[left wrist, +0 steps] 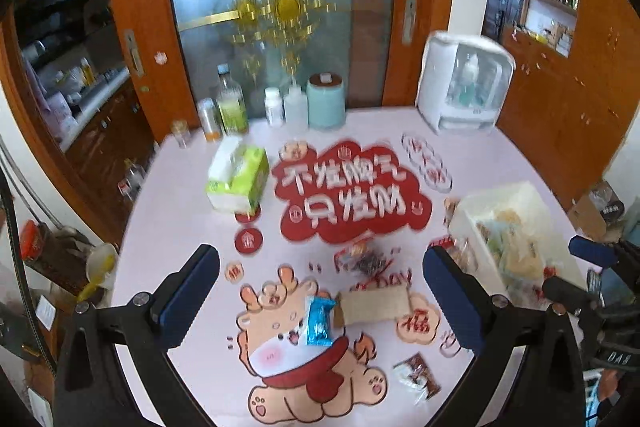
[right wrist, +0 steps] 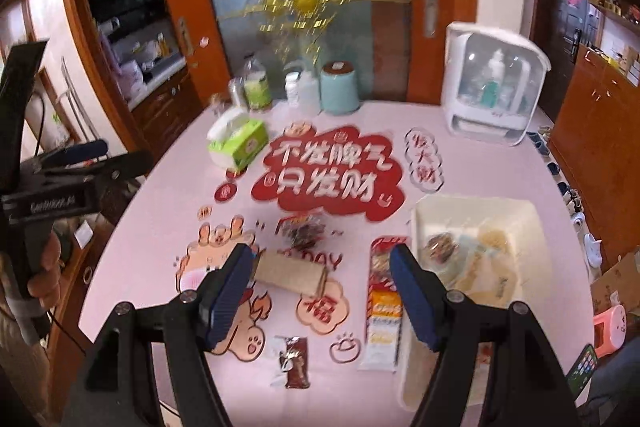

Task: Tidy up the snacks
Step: 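Move both grippers out of the tray toward the remaining snacks, then grasp the blue-wrapped snack with left gripper while right grasps brown chocolate packet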

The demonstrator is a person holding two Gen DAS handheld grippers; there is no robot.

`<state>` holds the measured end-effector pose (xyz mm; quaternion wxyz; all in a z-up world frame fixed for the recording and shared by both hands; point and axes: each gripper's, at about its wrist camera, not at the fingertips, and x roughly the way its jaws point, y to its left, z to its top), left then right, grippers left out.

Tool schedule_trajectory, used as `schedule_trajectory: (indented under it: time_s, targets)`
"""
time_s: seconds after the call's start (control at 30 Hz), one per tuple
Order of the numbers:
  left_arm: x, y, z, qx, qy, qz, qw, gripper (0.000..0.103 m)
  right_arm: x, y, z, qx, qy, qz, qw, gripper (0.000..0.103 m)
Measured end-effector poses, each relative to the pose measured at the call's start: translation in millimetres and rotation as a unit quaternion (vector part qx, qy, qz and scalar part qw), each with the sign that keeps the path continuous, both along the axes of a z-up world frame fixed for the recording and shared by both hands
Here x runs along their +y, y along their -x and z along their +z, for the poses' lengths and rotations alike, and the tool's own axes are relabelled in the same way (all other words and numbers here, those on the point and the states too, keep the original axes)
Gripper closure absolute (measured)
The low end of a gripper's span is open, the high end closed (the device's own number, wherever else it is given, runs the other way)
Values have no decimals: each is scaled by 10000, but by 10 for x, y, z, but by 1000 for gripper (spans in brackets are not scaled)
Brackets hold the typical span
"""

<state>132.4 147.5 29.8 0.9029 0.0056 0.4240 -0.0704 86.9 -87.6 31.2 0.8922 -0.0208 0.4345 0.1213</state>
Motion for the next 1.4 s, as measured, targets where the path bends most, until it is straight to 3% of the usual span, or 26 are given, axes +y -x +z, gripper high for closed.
schedule_trajectory:
  time_s: [0.33,0.67,0.93,1.03,1.2,1.3,1.4]
  targets:
    - [80,-275,-1342,1199,65,-568,9911,2,383,65,-1127,1188,10,-93,9929,31]
    - [-78,-472,-2301,2024,-23,-833,9757,2,428,143,-1935,2033,5,-170,9790,31]
    - [-101,-629,-2734,2433,-53,-793,9667,5,610,268,-2364,2455,353,139,9687,33]
    - [-87,-657,-2798,2508,-43,-793,9648,10,659,288,-2406,2390,564,180,9692,34]
    - [-101,-696,-2806,2404,-76,-806,9673,13,727,275,-2407,2253,890,252,9699,45]
    - [-142,-716,-2782,2330,-97,-826,9689,25,730,266,-2401,2224,979,256,9697,53]
    - [-202,-696,-2747,2202,-293,-894,9709,49,688,277,-2392,2223,921,205,9704,60]
